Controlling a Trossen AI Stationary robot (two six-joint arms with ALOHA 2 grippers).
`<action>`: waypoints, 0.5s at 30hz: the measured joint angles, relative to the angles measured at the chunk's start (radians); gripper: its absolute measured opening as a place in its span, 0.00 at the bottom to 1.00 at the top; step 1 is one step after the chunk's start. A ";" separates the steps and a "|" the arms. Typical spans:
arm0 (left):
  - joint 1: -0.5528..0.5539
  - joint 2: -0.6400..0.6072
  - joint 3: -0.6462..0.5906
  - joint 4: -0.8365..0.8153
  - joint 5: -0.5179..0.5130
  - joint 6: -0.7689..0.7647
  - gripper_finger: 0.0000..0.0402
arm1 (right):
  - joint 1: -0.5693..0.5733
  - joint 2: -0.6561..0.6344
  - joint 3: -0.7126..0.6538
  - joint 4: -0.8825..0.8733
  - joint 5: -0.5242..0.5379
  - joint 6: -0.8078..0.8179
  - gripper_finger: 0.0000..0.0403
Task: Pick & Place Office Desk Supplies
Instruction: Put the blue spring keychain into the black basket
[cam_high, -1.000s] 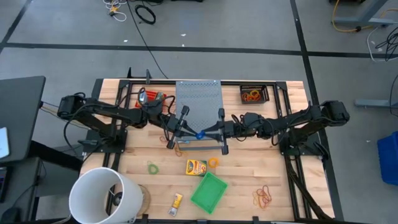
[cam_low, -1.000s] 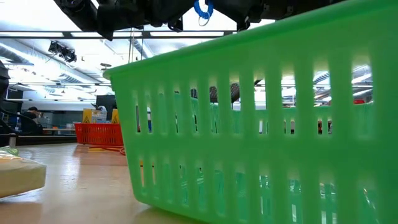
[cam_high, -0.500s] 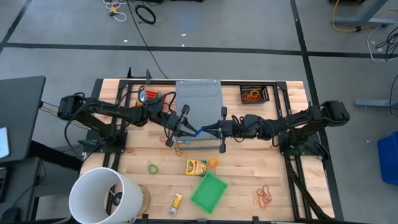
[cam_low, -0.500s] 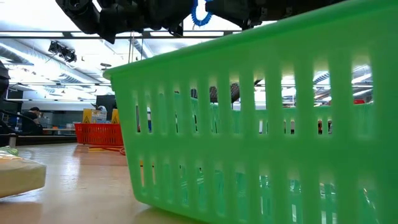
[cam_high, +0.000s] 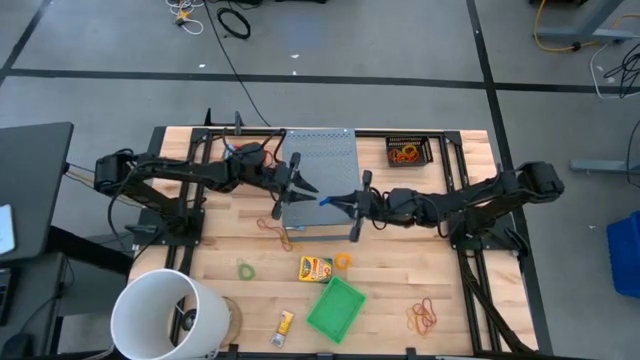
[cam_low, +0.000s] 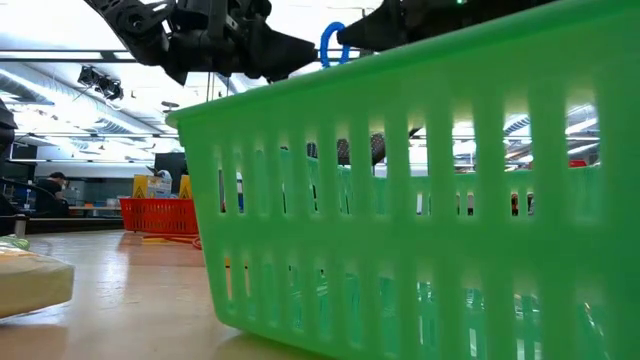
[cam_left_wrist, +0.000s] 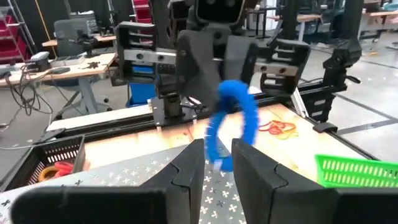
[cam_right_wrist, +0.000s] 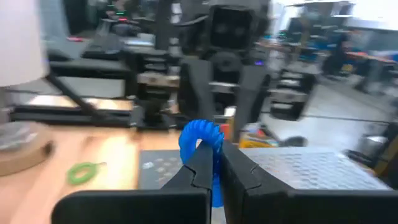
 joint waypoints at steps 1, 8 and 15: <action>0.001 0.000 0.000 0.000 0.001 0.006 0.22 | 0.003 -0.007 0.000 -0.019 0.033 -0.004 0.02; -0.011 0.000 0.000 0.032 -0.005 0.045 0.22 | 0.018 -0.066 0.000 -0.191 0.382 0.032 0.02; -0.009 0.000 0.000 0.033 -0.007 0.045 0.22 | 0.006 -0.120 0.000 -0.354 0.663 0.052 0.02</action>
